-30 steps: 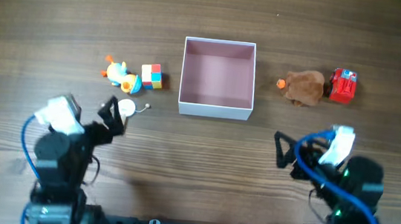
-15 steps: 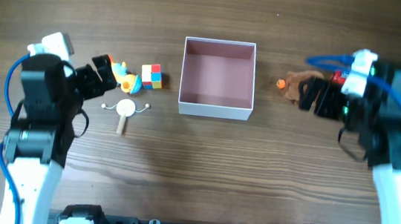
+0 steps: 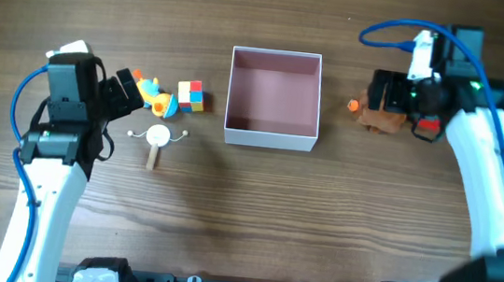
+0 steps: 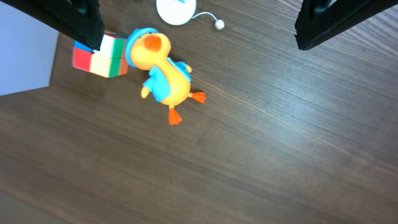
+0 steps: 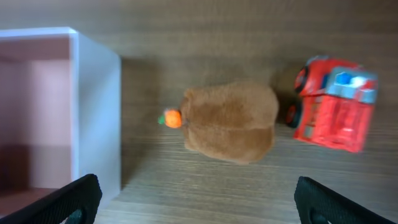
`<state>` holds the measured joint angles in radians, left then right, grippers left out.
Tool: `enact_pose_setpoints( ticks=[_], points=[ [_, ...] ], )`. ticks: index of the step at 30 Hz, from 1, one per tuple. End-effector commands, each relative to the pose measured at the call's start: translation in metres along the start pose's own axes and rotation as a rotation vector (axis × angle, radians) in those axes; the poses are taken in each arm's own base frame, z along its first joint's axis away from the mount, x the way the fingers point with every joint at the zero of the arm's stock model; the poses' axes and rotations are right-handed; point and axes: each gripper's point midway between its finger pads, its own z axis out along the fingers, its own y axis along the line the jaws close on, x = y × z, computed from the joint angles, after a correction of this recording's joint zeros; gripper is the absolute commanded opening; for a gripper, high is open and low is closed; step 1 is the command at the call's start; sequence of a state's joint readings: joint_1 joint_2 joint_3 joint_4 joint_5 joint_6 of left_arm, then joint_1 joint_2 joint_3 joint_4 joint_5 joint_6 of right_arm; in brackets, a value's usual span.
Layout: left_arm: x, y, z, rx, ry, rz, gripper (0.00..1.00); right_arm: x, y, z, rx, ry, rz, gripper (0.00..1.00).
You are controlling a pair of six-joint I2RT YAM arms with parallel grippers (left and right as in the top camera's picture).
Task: Pack container
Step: 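Reach the right gripper to the brown plush toy and grasp it, then carry the brown plush into the white box and release it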
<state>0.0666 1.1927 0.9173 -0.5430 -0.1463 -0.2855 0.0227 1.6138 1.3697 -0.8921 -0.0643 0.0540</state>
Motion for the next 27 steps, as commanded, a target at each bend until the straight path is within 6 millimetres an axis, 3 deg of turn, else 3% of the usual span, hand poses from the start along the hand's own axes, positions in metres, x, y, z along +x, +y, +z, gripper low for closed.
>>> enact_pose_setpoints(
  ticks=[1,4,8,17,18,19,21,27],
  points=[
    [-0.007,0.001,-0.001,-0.018,-0.016,0.02,1.0,0.006,-0.015,0.038,0.072,0.086,0.015,1.0],
    [-0.007,0.001,-0.001,-0.018,-0.016,0.02,1.0,0.013,-0.032,0.063,0.164,0.136,0.071,1.0],
    [-0.007,0.001,-0.001,-0.018,-0.016,0.02,1.0,0.019,-0.034,0.086,0.167,0.17,0.081,1.0],
    [-0.007,0.001,-0.001,-0.018,-0.016,0.02,1.0,0.039,-0.013,0.133,0.031,0.265,0.099,0.99],
    [-0.007,0.001,-0.001,-0.018,-0.016,0.02,1.0,0.043,-0.013,0.139,0.031,0.282,0.1,0.9],
    [-0.007,0.001,-0.001,-0.018,-0.016,0.02,1.0,0.049,-0.014,0.147,0.033,0.307,0.103,0.7],
    [-0.007,0.001,-0.001,-0.018,-0.016,0.02,1.0,0.051,-0.016,0.149,0.046,0.313,0.106,0.57],
    [-0.007,0.001,-0.001,-0.018,-0.016,0.02,1.0,0.04,-0.023,0.132,0.099,0.264,0.143,0.45]
  ],
)
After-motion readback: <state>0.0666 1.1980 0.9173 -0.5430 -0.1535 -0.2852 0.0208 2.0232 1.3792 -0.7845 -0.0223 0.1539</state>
